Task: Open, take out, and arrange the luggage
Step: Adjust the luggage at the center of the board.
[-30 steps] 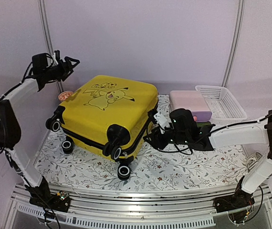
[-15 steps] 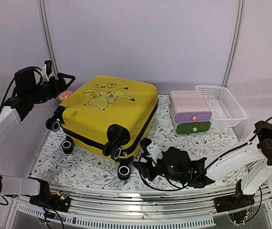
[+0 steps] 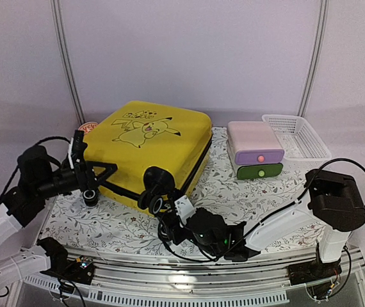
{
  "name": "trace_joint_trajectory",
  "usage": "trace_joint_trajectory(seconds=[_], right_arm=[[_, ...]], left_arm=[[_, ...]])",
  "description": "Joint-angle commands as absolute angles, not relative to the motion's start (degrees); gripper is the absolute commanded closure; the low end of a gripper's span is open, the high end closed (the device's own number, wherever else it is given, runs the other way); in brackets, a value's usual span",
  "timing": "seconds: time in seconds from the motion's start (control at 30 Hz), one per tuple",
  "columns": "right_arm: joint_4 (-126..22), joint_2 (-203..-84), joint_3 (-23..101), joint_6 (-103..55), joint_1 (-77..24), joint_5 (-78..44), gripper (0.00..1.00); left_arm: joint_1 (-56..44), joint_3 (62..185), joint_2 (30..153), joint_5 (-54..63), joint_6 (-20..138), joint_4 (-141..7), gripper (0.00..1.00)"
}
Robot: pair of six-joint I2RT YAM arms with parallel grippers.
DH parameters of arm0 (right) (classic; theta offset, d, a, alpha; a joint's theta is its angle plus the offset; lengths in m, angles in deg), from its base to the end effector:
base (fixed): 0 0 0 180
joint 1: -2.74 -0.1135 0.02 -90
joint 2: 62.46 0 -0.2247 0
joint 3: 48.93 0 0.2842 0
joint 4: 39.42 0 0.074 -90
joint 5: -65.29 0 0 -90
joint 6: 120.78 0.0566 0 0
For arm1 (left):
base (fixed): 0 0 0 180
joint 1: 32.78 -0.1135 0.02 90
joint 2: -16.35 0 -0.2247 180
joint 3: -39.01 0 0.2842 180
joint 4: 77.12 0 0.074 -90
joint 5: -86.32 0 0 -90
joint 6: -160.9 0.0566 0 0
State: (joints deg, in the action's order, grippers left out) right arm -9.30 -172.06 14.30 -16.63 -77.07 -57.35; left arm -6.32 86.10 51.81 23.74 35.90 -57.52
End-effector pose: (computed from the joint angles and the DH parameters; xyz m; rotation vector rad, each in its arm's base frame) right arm 0.1023 0.3964 0.0854 -0.6478 1.7380 0.6317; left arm 0.2018 -0.1296 0.2839 0.2478 1.8306 -1.1821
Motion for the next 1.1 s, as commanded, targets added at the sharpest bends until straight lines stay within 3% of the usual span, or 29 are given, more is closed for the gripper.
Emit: trace_joint_trajectory(seconds=[0.0,0.13,0.23,0.37,0.63,1.07], right_arm=[[-4.4,-170.6,11.9,-17.3,-76.8,-59.6,0.45],[-3.0,-169.5,9.8,-20.2,-76.3,-58.0,0.44],[-3.3,-167.6,8.7,-20.3,-73.2,-47.4,0.41],[-3.8,-166.3,8.0,-19.5,-69.0,-43.0,0.39],[-4.1,-166.1,9.0,-18.0,-59.9,-35.7,0.38],[-5.3,-163.1,7.2,-17.3,-55.8,-34.3,0.38]], left_arm=[[0.8,78.3,49.1,21.6,29.8,-62.2,0.21],[7.5,74.6,48.8,17.5,27.8,-64.8,0.19],[11.7,73.5,51.0,14.5,27.2,-66.6,0.19],[14.8,69.6,53.1,9.2,24.8,-73.0,0.17],[13.7,65.2,63.3,1.7,23.0,-89.4,0.16],[9.3,72.2,89.8,9.4,22.9,-109.5,0.19]])
